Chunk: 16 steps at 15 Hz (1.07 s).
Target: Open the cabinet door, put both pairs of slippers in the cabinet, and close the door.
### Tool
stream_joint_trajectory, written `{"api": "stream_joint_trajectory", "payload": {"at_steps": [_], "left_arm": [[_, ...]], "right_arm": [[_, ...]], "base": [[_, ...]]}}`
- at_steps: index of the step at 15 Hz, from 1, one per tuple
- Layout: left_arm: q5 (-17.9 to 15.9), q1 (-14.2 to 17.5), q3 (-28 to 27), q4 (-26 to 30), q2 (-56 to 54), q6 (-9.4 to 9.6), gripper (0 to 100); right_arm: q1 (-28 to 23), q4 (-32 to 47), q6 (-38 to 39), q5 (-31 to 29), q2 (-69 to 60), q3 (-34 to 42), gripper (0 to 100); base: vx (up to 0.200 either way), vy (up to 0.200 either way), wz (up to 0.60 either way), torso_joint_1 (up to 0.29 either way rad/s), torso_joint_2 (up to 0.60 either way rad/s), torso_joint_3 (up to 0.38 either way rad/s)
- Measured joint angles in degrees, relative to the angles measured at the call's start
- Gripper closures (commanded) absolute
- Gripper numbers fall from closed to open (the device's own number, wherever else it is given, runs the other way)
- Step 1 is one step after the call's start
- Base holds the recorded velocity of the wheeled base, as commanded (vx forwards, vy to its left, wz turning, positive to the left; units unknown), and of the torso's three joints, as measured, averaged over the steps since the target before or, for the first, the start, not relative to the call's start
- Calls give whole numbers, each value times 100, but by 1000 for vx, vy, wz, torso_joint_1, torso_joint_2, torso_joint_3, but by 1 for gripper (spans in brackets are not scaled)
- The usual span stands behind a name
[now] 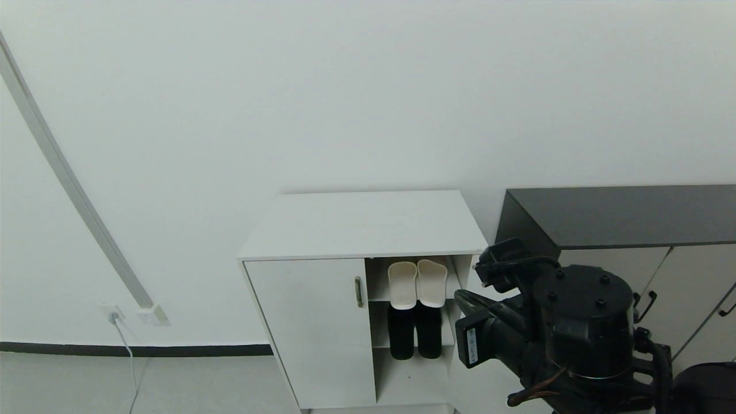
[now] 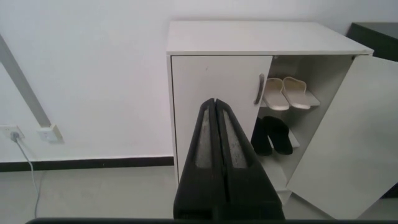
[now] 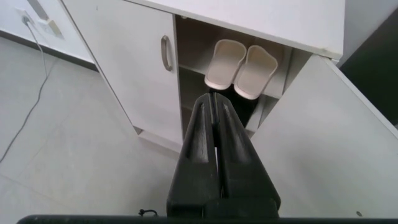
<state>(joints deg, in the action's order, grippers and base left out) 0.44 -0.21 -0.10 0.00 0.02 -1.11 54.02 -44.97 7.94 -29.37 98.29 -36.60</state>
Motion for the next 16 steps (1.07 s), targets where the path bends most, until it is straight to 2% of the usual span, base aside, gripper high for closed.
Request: {"api": "stream_joint_trajectory", "payload": {"at_steps": [7,15,16], "left_arm": [[0,2,2,0,0,-1,100],[7,-1,0,5,0,-1,100],[5,5,0,0,0,0,100]], "right_arm": [[11,0,-22,15,16,24,100],[22,-5,-39,17,22,55,100],[17,-7,-52,22,22,57,100]], "base": [[0,0,0,0,0,0],[0,0,-600,2,-2,-1],[0,0,0,0,0,0]]}}
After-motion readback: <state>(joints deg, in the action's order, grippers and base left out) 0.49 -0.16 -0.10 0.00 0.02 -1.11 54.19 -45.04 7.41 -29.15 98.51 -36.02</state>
